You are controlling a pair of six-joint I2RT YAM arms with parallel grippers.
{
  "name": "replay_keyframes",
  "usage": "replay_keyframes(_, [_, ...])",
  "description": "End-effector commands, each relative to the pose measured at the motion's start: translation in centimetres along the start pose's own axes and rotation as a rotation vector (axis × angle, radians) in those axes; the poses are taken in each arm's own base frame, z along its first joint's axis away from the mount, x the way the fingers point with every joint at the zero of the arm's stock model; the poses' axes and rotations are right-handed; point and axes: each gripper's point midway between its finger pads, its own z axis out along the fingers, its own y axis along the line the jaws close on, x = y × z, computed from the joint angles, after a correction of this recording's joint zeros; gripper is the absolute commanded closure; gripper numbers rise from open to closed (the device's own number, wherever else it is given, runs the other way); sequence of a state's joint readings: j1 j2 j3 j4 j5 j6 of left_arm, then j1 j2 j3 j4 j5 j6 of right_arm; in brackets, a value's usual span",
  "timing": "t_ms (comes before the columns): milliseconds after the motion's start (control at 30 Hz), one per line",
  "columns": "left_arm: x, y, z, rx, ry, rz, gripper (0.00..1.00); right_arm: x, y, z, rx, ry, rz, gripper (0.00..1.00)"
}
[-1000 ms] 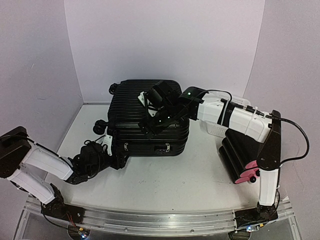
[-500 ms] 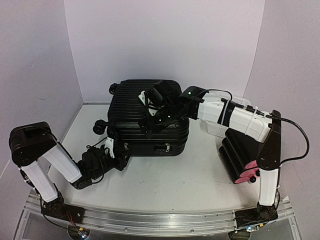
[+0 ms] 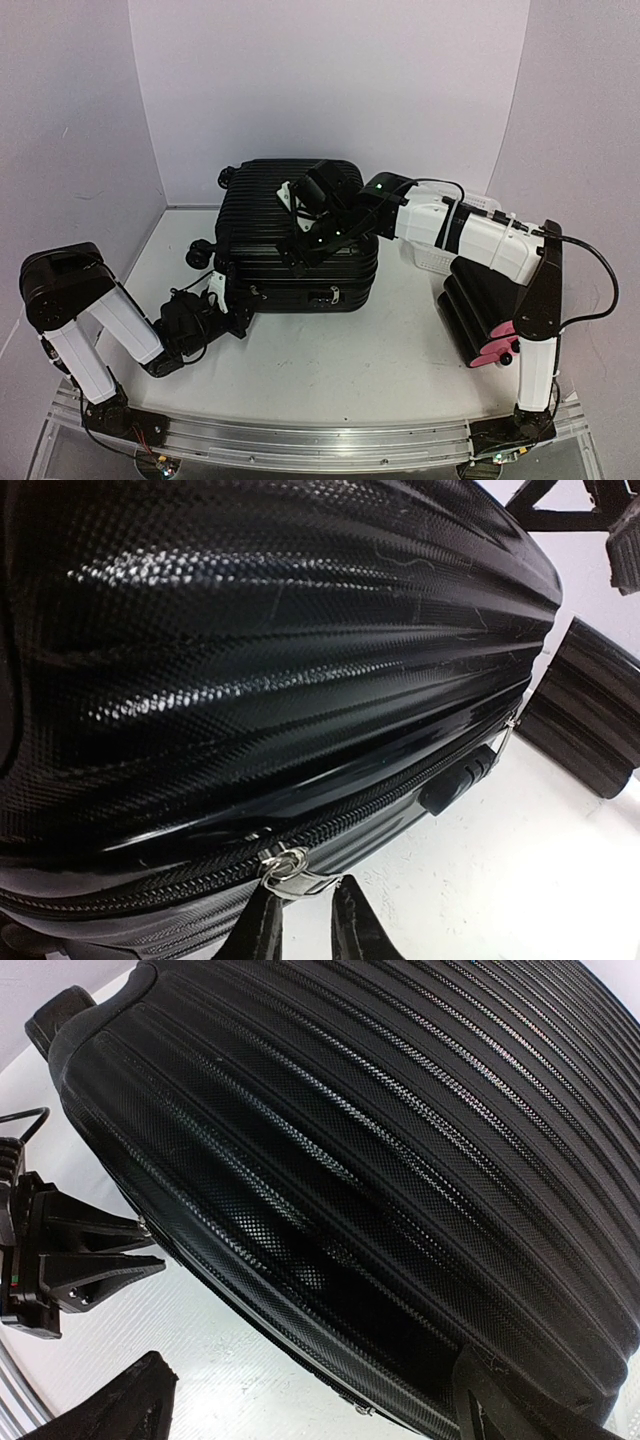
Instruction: Open, take out, and arrange the luggage
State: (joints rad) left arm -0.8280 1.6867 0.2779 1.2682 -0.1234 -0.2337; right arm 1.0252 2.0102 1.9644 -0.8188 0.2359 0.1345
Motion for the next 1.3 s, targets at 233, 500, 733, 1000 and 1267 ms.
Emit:
replay_keyframes(233, [-3.5, 0.9, 0.4, -0.037, -0.137, -0.104, 0.8, -1.1, 0.2, -0.8, -0.028, -0.04, 0.012, 0.02])
replay_keyframes(500, [-3.4, 2.2, 0.4, -0.095, -0.145, -0.192, 0.62, -1.1, 0.4, -0.6, -0.038, -0.039, 0.013, 0.02])
replay_keyframes(733, [-3.2, 0.7, 0.6, -0.006, -0.118, -0.175, 0.74, -1.0, 0.4, -0.5, -0.039, -0.035, 0.008, 0.02])
replay_keyframes(1000, [-5.0, -0.1, -0.1, 0.05, -0.157, -0.187, 0.86, -1.1, 0.4, -0.6, -0.04, -0.036, 0.007, 0.02])
replay_keyframes(1267, [-5.1, 0.0, -0.1, 0.059, -0.157, -0.249, 0.8, -1.0, 0.4, -0.6, -0.038, -0.035, 0.003, 0.02])
